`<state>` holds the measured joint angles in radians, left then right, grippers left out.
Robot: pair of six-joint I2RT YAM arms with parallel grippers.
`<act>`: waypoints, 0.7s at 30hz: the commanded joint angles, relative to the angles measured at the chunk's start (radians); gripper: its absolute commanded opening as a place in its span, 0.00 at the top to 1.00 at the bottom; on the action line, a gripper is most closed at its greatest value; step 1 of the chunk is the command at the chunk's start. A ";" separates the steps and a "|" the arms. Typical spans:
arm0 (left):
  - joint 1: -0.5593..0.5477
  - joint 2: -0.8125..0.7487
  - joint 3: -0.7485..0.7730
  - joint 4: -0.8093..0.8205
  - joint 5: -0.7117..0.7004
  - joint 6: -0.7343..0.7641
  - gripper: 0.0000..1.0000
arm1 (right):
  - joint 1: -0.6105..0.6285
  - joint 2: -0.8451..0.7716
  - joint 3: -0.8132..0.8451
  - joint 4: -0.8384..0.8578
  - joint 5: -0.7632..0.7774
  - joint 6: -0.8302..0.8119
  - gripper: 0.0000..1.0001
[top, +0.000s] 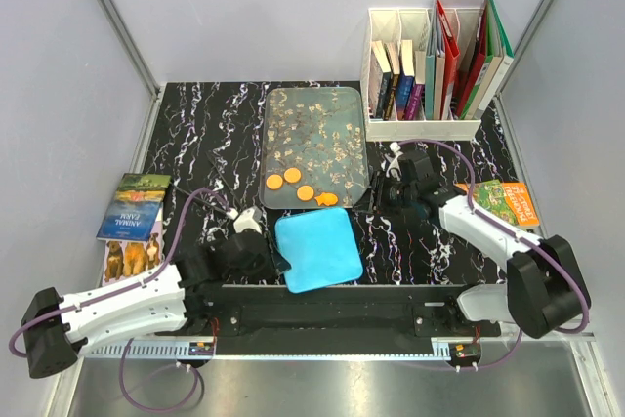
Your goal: Pack the cookies
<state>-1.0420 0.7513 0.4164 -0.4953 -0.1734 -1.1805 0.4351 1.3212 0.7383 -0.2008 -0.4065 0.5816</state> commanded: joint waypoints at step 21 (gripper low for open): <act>-0.001 0.036 -0.010 -0.124 -0.136 0.058 0.20 | 0.099 0.053 -0.037 0.081 -0.046 -0.031 0.43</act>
<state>-1.0428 0.7547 0.4076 -0.5961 -0.2481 -1.1591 0.5243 1.3491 0.7013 -0.1646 -0.4370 0.5781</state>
